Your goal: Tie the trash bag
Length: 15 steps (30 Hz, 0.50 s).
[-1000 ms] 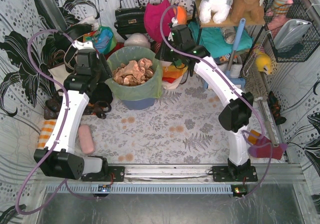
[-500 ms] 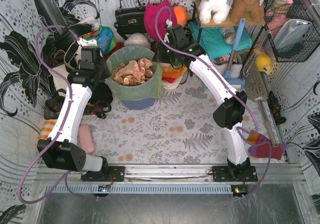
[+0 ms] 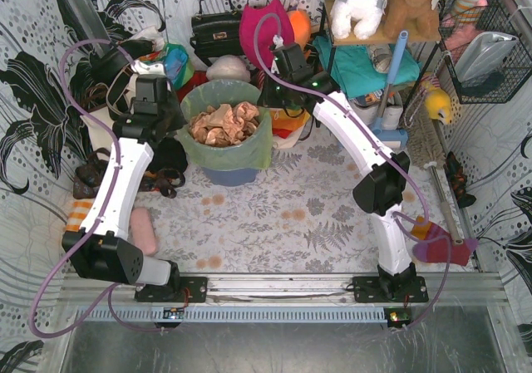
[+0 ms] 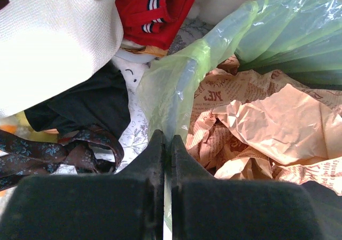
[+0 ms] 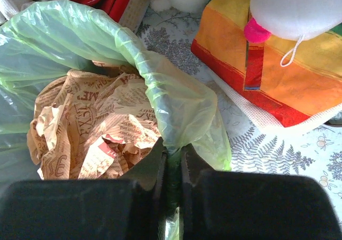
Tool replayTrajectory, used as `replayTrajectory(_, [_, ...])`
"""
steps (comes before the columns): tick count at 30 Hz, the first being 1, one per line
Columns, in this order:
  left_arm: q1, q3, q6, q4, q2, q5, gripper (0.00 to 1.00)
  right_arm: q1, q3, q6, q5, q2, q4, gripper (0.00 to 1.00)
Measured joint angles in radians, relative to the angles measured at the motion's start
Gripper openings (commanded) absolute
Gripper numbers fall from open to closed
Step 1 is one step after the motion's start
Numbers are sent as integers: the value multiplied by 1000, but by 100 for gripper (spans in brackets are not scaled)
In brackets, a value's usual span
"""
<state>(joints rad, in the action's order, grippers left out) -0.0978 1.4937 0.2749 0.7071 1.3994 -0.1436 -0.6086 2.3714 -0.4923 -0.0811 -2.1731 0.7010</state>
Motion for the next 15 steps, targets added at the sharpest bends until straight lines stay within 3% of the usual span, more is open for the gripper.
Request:
replayTrajectory(8, [-46, 37, -3, 93, -13, 38, 0, -5, -1, 18, 12, 23, 71, 0])
replayTrajectory(15, [-236, 47, 27, 251, -66, -3, 0, 4, -143, 69, 25, 193, 241, 0])
